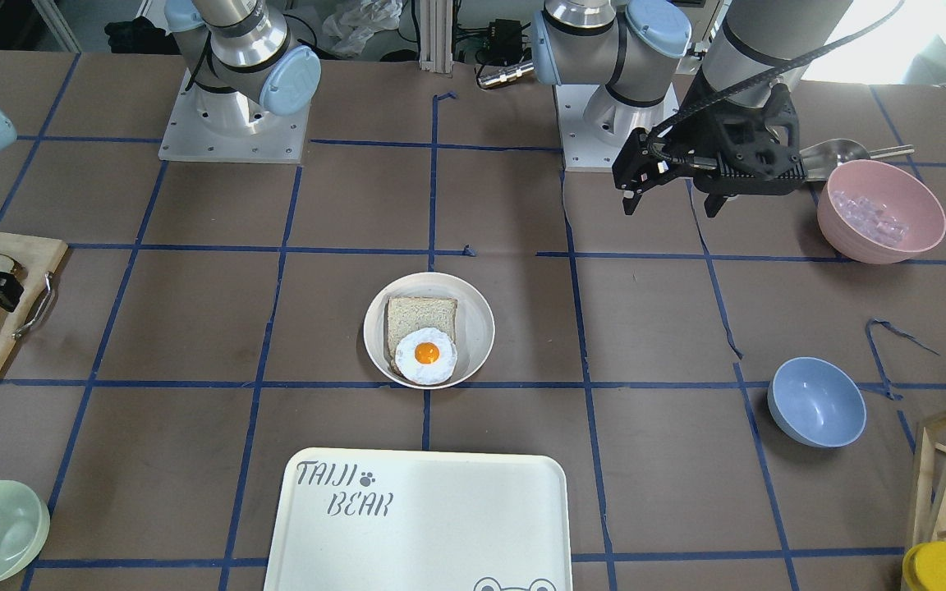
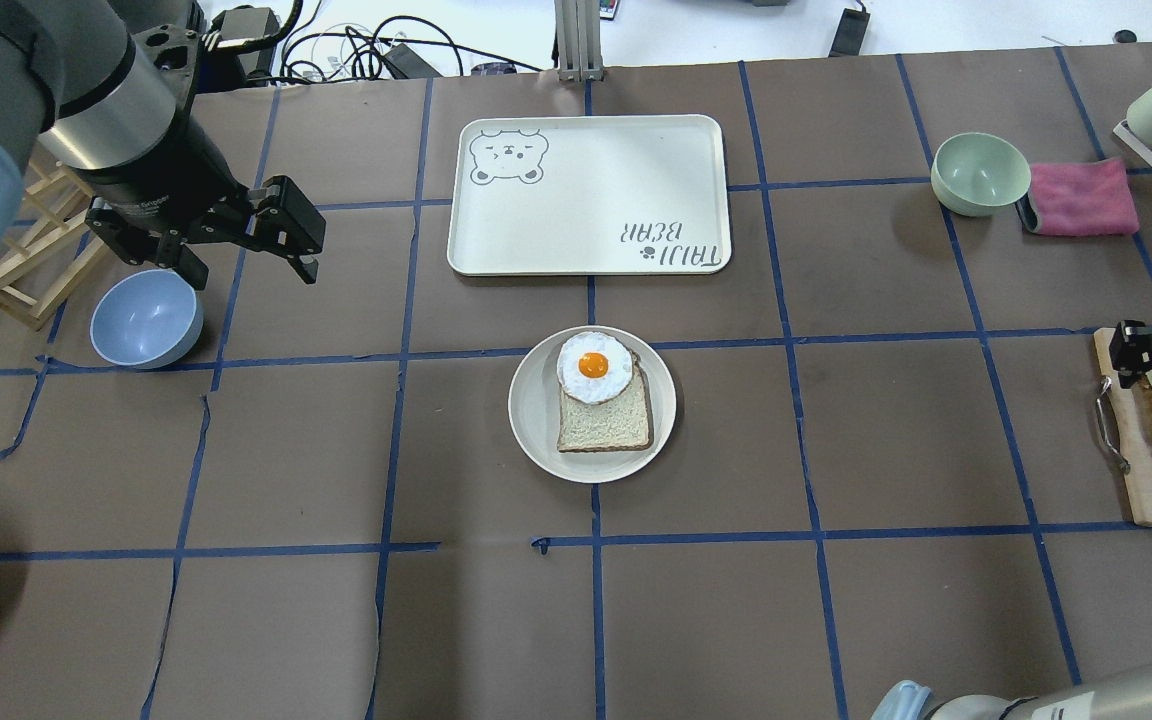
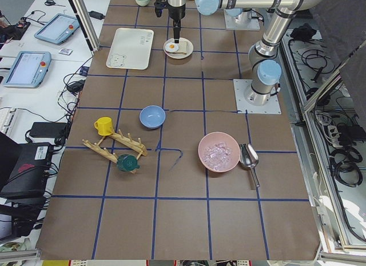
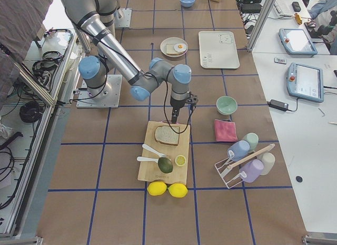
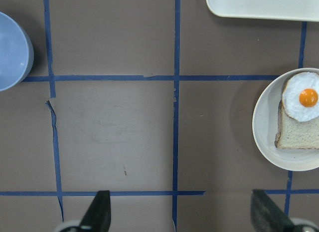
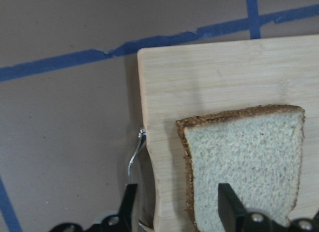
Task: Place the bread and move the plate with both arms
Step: 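Grasp the bread slice on the cutting board with the right gripper, then lift the bread slice and carry it over the egg toast plate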
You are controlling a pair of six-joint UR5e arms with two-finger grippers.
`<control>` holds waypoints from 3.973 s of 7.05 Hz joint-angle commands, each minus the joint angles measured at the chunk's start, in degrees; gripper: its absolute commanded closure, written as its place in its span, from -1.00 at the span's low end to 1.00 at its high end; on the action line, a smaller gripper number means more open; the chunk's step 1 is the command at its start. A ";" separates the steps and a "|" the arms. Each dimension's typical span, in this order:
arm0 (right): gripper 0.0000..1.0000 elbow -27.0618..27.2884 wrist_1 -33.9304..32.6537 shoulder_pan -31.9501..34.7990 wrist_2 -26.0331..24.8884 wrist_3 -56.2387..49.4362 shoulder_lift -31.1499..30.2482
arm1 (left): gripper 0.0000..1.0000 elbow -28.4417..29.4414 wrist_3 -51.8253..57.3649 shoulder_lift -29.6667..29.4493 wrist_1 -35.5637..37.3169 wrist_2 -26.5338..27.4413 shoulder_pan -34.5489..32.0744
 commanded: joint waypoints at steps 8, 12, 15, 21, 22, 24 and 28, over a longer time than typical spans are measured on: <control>0.45 0.67 -0.24 -0.74 -4.02 -0.06 3.14 | -1.00 -0.32 0.00 0.10 0.08 0.43 -0.09; 1.00 0.41 -0.32 -0.74 -3.76 0.55 2.88 | -1.00 -0.50 0.00 -0.08 0.17 -0.18 -0.17; 1.00 0.06 1.95 0.31 -5.78 0.64 -3.50 | -1.00 -0.50 0.00 -0.08 0.17 -0.27 -0.26; 1.00 -19.14 35.13 35.13 -5.08 33.70 -10.49 | -1.00 -0.68 0.09 -0.25 0.17 0.61 -0.17; 1.00 -22.06 38.40 41.91 -3.60 43.26 -9.52 | -1.00 -0.76 0.09 -0.43 0.00 0.70 -0.17; 1.00 -22.97 37.30 52.65 5.86 57.43 -5.06 | -1.00 -0.85 0.09 -0.43 0.26 0.61 -0.17; 1.00 -22.97 25.90 63.07 7.04 61.99 3.21 | -1.00 -0.94 0.17 -0.95 0.87 -0.01 -0.09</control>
